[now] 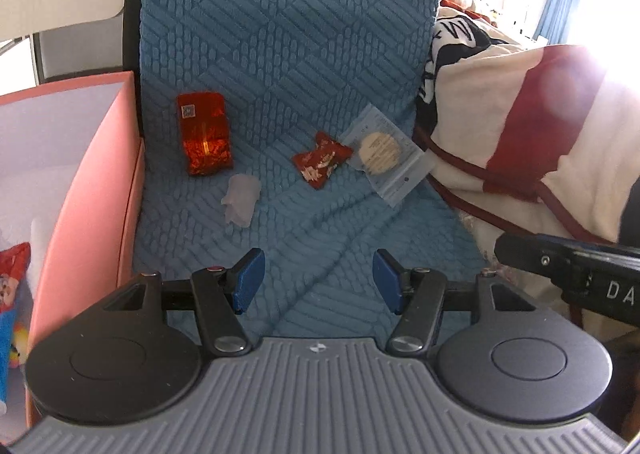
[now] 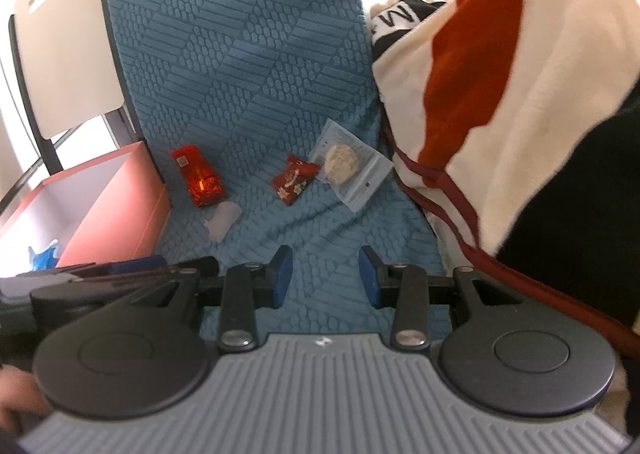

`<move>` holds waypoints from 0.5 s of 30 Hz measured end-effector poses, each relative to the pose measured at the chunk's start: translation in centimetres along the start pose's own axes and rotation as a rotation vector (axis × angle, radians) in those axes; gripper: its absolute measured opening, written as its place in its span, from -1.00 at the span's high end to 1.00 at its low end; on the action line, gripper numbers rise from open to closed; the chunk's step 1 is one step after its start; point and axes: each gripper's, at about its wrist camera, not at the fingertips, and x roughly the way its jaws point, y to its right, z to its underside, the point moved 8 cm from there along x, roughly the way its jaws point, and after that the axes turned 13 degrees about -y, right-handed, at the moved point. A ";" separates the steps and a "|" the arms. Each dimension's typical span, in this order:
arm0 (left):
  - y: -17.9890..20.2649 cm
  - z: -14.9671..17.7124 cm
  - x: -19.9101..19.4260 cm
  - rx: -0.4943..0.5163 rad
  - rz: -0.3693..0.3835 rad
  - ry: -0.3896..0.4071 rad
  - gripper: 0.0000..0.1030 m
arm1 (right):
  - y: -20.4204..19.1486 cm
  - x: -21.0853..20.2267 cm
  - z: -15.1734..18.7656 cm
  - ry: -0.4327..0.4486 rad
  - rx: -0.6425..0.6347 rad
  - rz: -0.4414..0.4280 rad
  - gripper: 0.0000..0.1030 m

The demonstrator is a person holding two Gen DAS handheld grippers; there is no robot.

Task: Organize soft objects
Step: 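Grasp the translucent plastic piece with the left gripper while the right grasps the red wrapper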

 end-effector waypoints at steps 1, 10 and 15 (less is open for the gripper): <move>0.0 0.0 0.3 0.003 -0.006 0.001 -0.27 | -0.1 0.2 -0.1 0.002 -0.001 -0.001 0.22; 0.1 -0.9 3.0 -0.001 -0.011 -0.010 -0.27 | -0.1 3.1 -1.8 -0.027 0.051 -0.016 0.22; 0.0 -1.6 4.6 0.013 -0.022 -0.017 -0.27 | 1.4 5.2 -2.9 -0.051 0.115 -0.015 0.22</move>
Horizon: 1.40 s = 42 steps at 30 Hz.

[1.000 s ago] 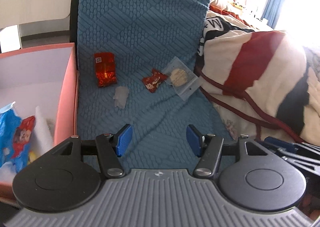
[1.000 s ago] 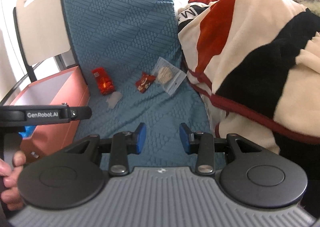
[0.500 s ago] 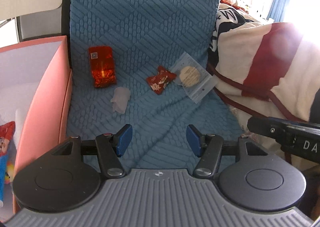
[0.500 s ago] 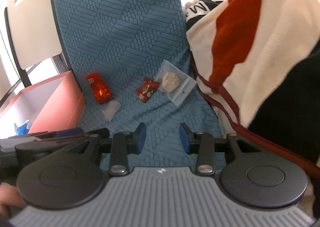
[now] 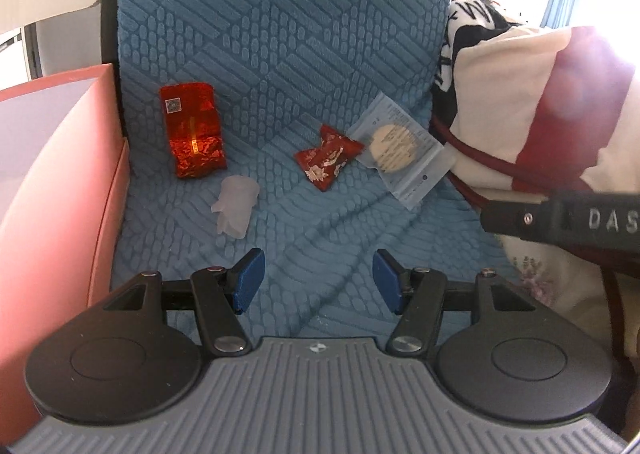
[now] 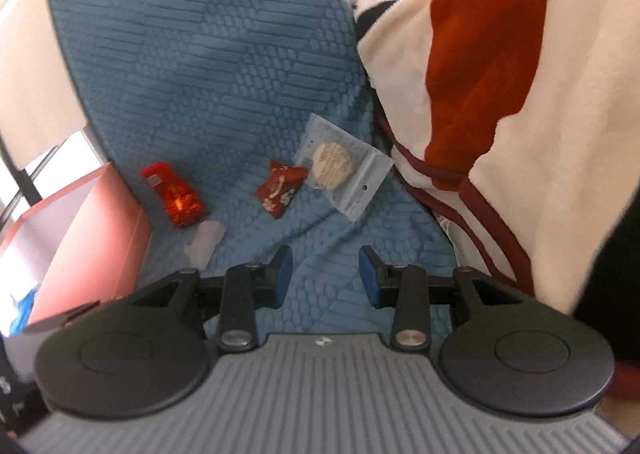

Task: Organize soft objects
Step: 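Grasp the translucent plastic piece with the left gripper while the right grasps the red wrapper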

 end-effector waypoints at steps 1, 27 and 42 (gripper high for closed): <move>-0.1 -0.1 0.3 0.002 -0.002 -0.003 -0.27 | 0.1 0.4 -0.3 -0.003 0.005 -0.004 0.22; -2.6 -3.2 6.0 -0.043 -0.137 -0.005 -0.27 | -2.0 9.7 -5.6 -0.105 -0.023 -0.127 0.22; -4.3 -5.2 8.7 -0.024 -0.267 0.019 -0.27 | -4.5 14.8 -7.7 -0.158 -0.001 -0.212 -0.10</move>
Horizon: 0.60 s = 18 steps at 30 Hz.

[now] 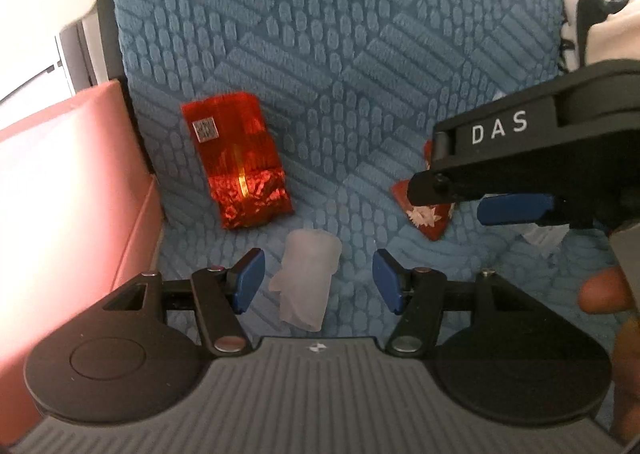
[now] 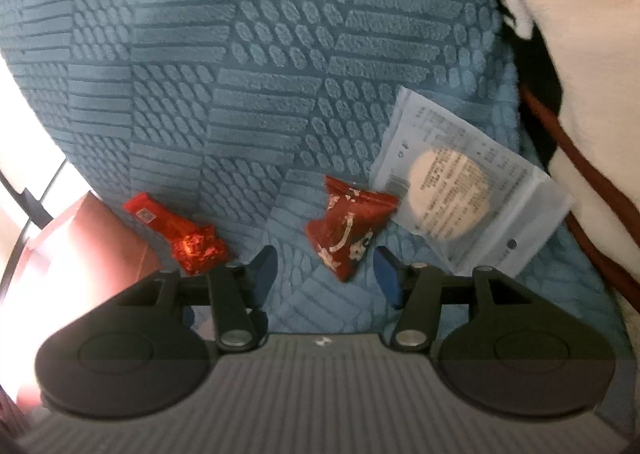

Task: Organize soft objects
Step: 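Grasp the translucent plastic piece with the left gripper while the right grasps the red wrapper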

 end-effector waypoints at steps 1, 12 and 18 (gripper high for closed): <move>-0.1 -0.1 0.2 -0.006 -0.002 -0.004 -0.27 | 0.1 0.5 -0.1 -0.008 0.009 0.000 -0.10; -0.2 0.1 1.9 -0.007 -0.035 0.003 -0.09 | 0.2 2.5 -1.1 -0.034 0.050 -0.006 -0.12; 0.3 -0.1 2.0 -0.006 -0.022 0.011 0.26 | 0.1 3.7 -1.5 -0.023 0.037 0.027 -0.06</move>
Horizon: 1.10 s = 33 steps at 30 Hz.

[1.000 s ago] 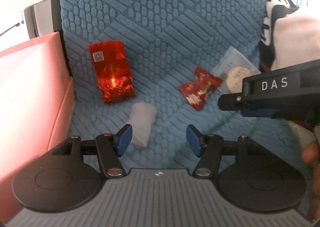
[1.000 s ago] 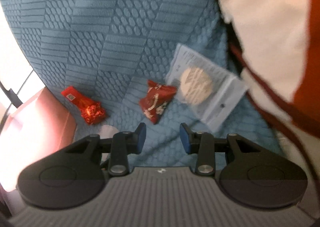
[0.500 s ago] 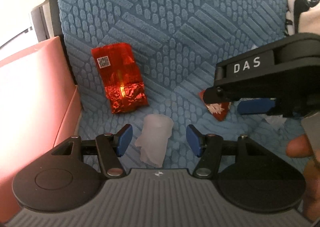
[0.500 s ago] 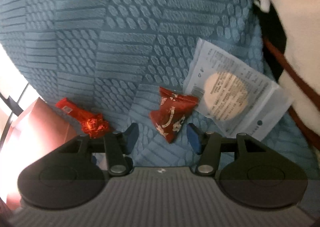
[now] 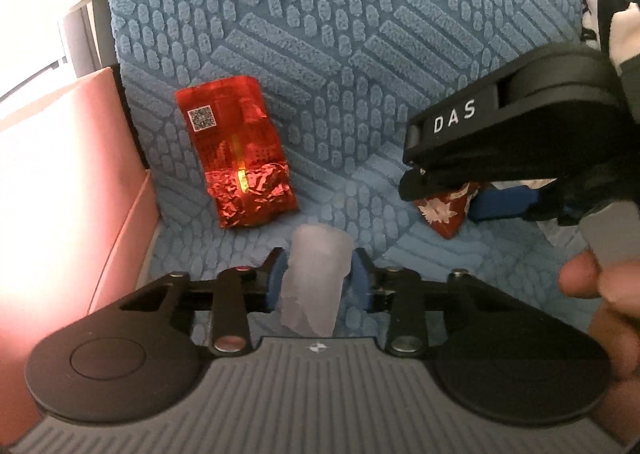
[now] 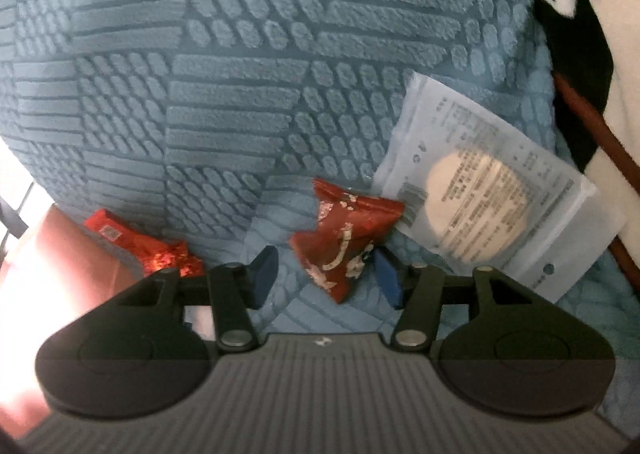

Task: Organize soft objects
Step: 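Grasp the translucent plastic piece with the left gripper while the right grasps the red wrapper, then lift the plastic piece and red wrapper with both grippers over the pink box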

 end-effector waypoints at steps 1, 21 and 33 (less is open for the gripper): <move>0.1 0.0 0.0 0.003 0.002 0.001 0.30 | 0.0 0.1 -0.1 0.008 0.002 -0.005 -0.05; -0.9 -0.2 -0.9 -0.043 0.054 -0.014 0.54 | 2.1 -2.5 -3.1 -0.016 0.027 -0.029 0.23; -1.3 1.1 -3.3 -0.098 0.125 -0.057 0.54 | 1.0 -5.4 -2.3 -0.017 -0.079 0.067 0.24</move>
